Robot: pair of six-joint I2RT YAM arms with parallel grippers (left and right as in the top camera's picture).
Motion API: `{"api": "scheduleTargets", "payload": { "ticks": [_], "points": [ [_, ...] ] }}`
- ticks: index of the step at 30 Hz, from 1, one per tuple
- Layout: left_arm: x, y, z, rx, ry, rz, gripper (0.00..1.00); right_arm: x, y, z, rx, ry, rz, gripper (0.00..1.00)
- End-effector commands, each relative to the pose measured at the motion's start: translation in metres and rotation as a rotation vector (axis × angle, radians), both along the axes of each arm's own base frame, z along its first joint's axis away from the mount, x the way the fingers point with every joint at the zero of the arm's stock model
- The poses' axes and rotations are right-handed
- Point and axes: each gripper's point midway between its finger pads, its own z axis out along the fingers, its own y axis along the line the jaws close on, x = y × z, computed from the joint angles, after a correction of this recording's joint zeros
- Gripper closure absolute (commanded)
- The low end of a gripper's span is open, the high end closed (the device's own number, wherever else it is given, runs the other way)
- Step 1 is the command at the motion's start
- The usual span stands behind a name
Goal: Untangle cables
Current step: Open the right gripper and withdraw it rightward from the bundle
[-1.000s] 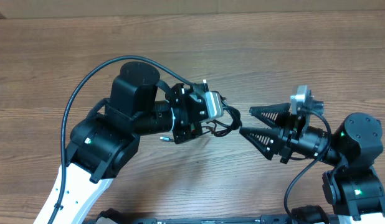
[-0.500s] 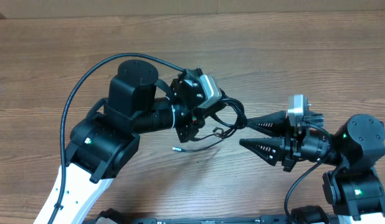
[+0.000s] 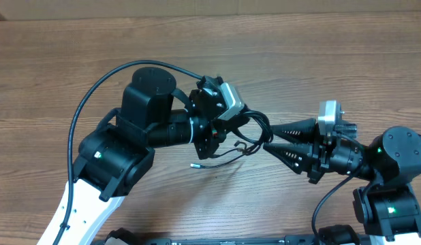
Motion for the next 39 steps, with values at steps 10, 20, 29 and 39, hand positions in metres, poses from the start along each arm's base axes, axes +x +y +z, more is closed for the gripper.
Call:
{"api": "scheduleTargets", "payload": {
  "ticks": [10, 20, 29, 39],
  "points": [
    [0.030, -0.011, 0.001, -0.066, 0.139, 0.144, 0.96, -0.019, 0.004, 0.006, 0.010, 0.025, 0.093, 0.80],
    [0.030, -0.012, 0.002, -0.084, 0.175, 0.156, 0.96, -0.019, 0.004, 0.003, 0.009, 0.042, 0.093, 0.81],
    [0.031, -0.011, 0.002, -0.093, 0.203, 0.169, 0.96, -0.019, 0.004, 0.002, 0.008, 0.055, 0.093, 0.82],
    [0.031, -0.011, 0.002, -0.092, 0.204, 0.170, 0.96, -0.019, 0.004, 0.002, 0.008, 0.055, 0.093, 0.82]
  ]
}}
